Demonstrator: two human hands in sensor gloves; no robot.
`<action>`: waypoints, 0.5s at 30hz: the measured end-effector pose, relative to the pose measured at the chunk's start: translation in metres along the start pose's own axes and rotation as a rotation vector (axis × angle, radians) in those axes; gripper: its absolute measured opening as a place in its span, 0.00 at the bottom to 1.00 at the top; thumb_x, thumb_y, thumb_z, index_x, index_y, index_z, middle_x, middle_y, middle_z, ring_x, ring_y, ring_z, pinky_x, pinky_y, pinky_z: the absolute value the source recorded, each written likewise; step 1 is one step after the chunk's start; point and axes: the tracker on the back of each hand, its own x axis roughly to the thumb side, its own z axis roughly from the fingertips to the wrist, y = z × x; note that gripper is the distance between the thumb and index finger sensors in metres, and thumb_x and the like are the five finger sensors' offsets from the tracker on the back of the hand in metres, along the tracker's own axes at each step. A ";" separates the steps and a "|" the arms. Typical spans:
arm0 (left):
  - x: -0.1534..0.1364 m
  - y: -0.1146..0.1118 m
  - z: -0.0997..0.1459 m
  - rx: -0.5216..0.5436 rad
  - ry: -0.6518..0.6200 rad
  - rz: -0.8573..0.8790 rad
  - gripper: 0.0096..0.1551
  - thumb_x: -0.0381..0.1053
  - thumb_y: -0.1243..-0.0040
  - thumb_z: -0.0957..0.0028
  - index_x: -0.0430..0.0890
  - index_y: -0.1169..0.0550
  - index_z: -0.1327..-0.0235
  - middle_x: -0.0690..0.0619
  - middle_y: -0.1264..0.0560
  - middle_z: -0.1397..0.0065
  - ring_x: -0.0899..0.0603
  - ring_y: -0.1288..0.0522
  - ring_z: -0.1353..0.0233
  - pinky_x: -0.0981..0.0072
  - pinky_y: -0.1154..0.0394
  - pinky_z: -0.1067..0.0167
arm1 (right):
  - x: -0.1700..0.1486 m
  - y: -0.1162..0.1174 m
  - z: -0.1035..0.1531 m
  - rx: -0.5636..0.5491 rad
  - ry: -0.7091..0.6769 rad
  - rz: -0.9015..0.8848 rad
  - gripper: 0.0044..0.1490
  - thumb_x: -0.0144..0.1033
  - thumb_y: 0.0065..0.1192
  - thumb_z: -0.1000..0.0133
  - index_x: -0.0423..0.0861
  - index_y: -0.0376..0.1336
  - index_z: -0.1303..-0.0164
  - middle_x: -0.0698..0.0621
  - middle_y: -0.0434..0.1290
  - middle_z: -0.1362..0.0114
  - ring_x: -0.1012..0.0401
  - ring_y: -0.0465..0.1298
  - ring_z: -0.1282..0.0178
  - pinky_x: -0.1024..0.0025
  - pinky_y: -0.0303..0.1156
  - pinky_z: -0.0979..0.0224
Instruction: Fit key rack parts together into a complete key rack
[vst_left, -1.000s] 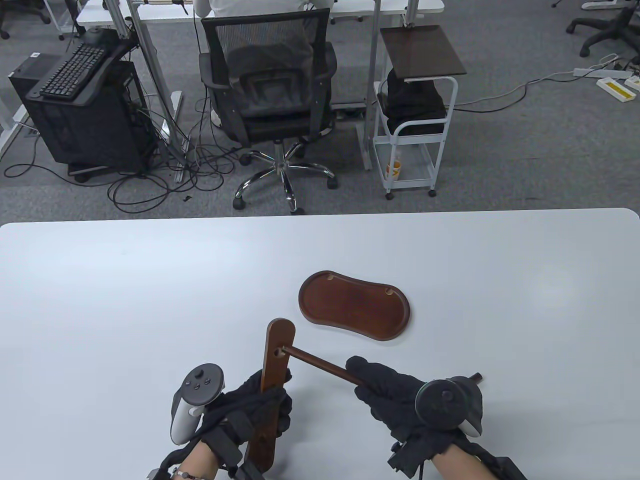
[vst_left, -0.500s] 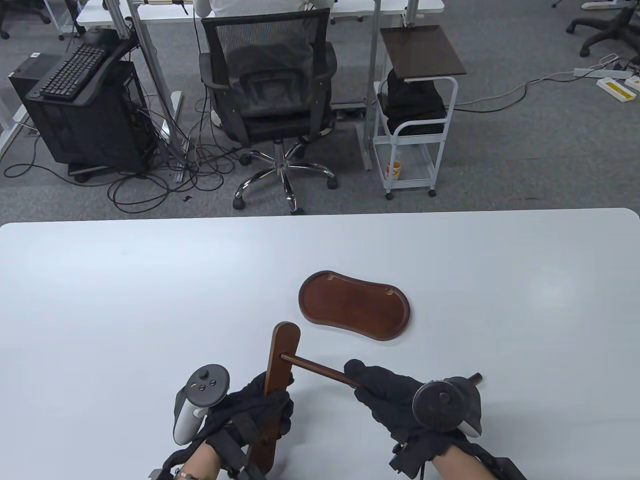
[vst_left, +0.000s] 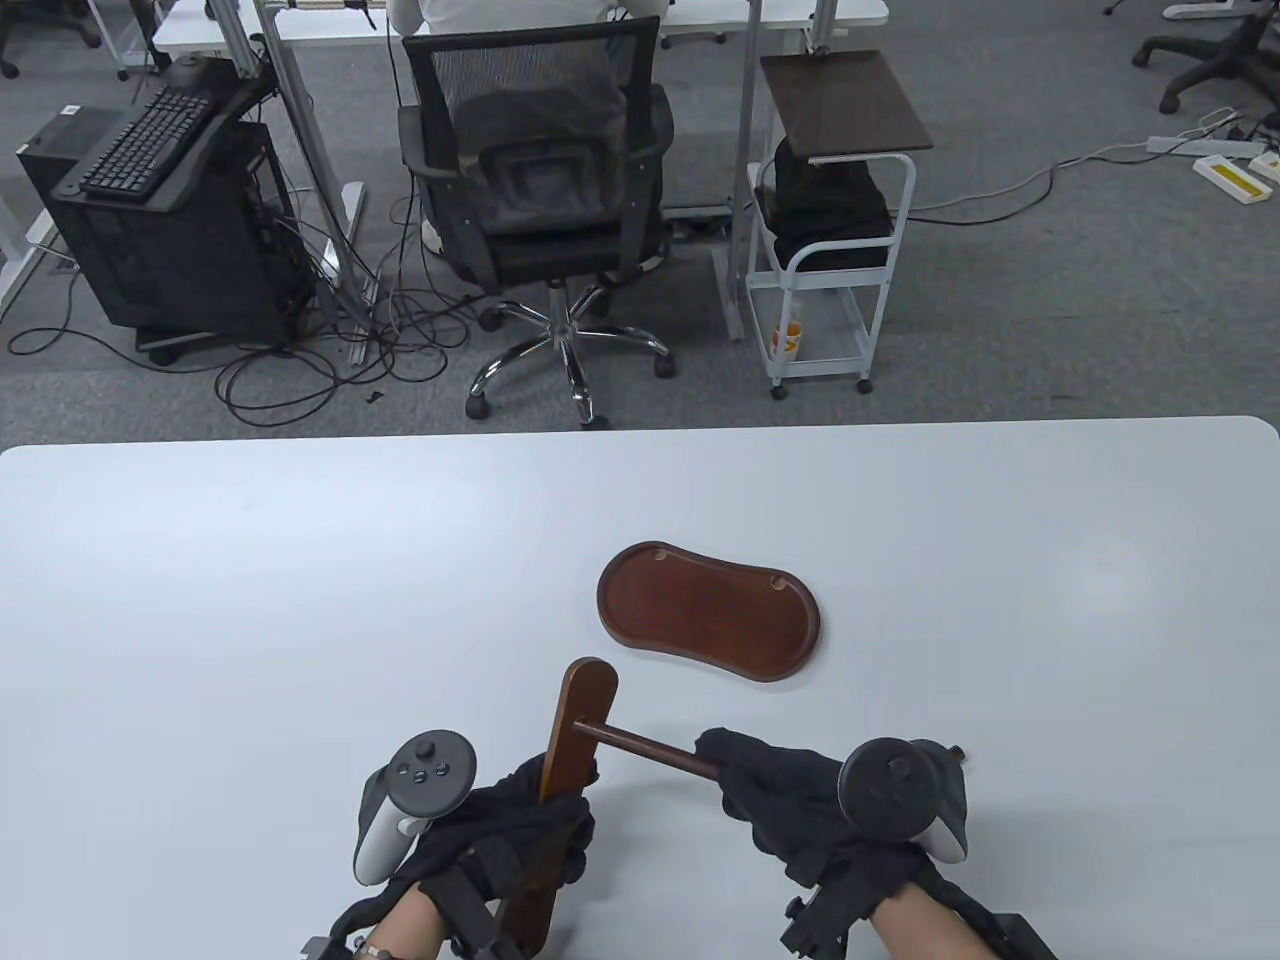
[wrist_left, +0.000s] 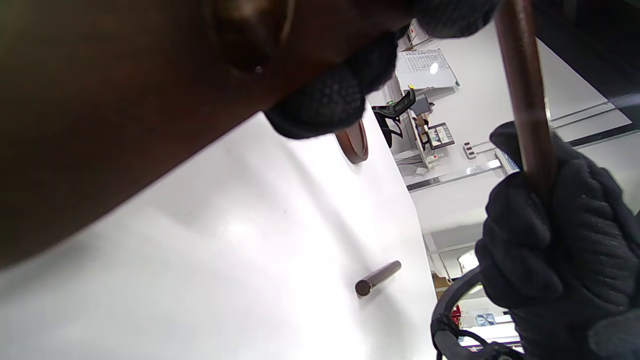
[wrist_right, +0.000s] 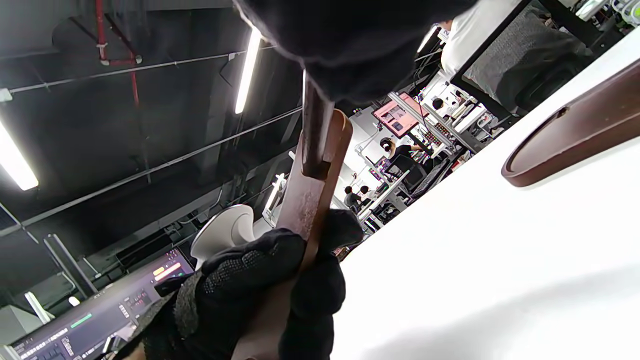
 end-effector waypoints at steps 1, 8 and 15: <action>0.000 0.000 0.000 -0.001 -0.003 -0.004 0.31 0.57 0.48 0.36 0.50 0.39 0.22 0.54 0.21 0.38 0.45 0.14 0.46 0.49 0.17 0.48 | -0.001 0.000 0.000 0.007 0.009 -0.022 0.31 0.39 0.50 0.37 0.34 0.67 0.33 0.43 0.80 0.64 0.65 0.76 0.82 0.76 0.76 0.82; -0.002 0.001 -0.001 0.018 0.012 0.002 0.31 0.57 0.48 0.36 0.50 0.39 0.22 0.54 0.21 0.39 0.46 0.14 0.46 0.49 0.17 0.48 | -0.005 0.002 0.000 -0.005 0.028 -0.021 0.31 0.40 0.50 0.37 0.34 0.67 0.33 0.41 0.82 0.59 0.62 0.78 0.78 0.72 0.78 0.78; -0.005 0.006 0.002 0.079 0.048 0.040 0.32 0.58 0.48 0.36 0.50 0.39 0.22 0.54 0.21 0.38 0.46 0.15 0.45 0.49 0.17 0.47 | -0.004 -0.002 0.002 -0.034 0.026 0.019 0.43 0.49 0.53 0.38 0.38 0.51 0.17 0.33 0.64 0.21 0.39 0.72 0.33 0.40 0.72 0.41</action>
